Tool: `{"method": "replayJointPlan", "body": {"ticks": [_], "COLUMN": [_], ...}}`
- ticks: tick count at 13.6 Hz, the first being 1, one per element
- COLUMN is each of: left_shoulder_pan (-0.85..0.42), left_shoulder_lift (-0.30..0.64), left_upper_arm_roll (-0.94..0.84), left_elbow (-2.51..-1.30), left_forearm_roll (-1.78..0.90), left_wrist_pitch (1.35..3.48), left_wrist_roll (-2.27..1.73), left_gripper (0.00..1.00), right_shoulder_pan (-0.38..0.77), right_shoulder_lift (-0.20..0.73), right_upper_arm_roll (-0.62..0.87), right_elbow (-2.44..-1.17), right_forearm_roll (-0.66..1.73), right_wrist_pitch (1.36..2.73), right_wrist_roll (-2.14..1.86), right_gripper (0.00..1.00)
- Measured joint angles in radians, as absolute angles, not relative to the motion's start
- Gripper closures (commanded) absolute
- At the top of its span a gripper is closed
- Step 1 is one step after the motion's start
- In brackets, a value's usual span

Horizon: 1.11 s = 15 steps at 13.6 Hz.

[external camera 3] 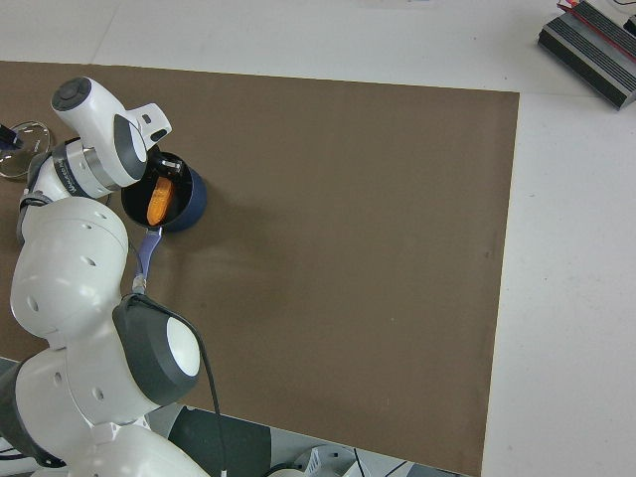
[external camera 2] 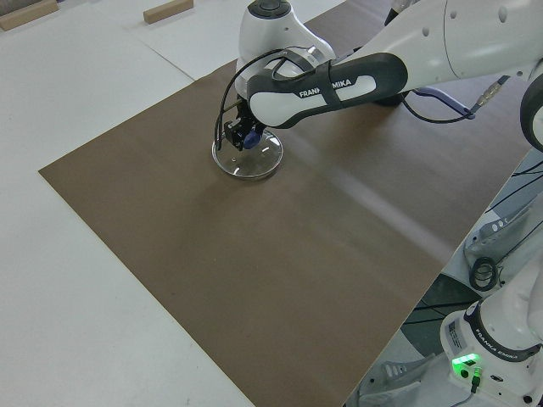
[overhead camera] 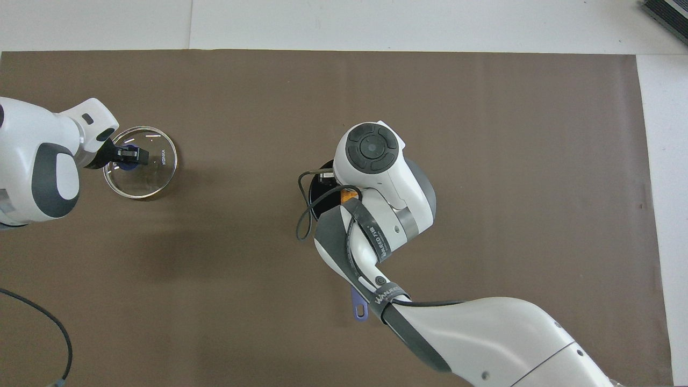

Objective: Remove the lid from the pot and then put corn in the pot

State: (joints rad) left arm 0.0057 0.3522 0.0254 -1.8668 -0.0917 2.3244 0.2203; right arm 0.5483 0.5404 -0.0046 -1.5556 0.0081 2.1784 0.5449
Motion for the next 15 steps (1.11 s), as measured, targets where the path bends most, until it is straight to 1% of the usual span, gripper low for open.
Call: {"method": "replayJointPlan", "body": {"ticks": [2,3,4,5,6,7,8,9,12,15], "left_shoulder_pan": [0.006,0.006,0.006,0.006,0.006,0.006,0.006,0.005,0.005,0.004], "left_shoulder_lift": [0.352,0.351,0.351,0.350,0.349,0.346,0.342,0.338,0.314,0.272], "left_upper_arm_roll": [0.024,0.023,0.023,0.023,0.022,0.021,0.019,0.017,0.013,0.008], "left_elbow": [-1.866,-1.865,-1.865,-1.864,-1.860,-1.851,-1.839,-1.825,-1.799,-1.730], "left_forearm_roll": [-0.092,-0.092,-0.092,-0.092,-0.092,-0.092,-0.092,-0.092,-0.088,-0.032], "left_wrist_pitch": [2.326,2.328,2.329,2.332,2.336,2.337,2.338,2.338,2.327,2.206], "left_wrist_roll": [0.220,0.220,0.220,0.221,0.221,0.221,0.222,0.222,0.223,0.227], "left_gripper": [0.00,0.00,0.00,0.00,0.00,0.00,0.00,0.00,0.00,0.00], "right_shoulder_pan": [0.549,0.549,0.549,0.549,0.548,0.547,0.546,0.545,0.546,0.547], "right_shoulder_lift": [0.532,0.529,0.528,0.527,0.526,0.526,0.525,0.525,0.521,0.505], "right_upper_arm_roll": [-0.004,-0.004,-0.004,-0.004,-0.004,-0.004,-0.004,-0.004,-0.004,-0.004], "right_elbow": [-1.569,-1.574,-1.577,-1.578,-1.579,-1.579,-1.579,-1.579,-1.575,-1.564], "right_forearm_roll": [0.008,0.008,0.008,0.008,0.008,0.008,0.008,0.008,0.008,0.021], "right_wrist_pitch": [2.179,2.179,2.179,2.180,2.181,2.181,2.182,2.182,2.182,2.181], "right_wrist_roll": [0.542,0.542,0.542,0.541,0.538,0.533,0.526,0.522,0.522,0.522], "right_gripper": [1.00,0.91,0.72,0.62,0.46,0.26,0.09,0.00,0.00,0.00]}}
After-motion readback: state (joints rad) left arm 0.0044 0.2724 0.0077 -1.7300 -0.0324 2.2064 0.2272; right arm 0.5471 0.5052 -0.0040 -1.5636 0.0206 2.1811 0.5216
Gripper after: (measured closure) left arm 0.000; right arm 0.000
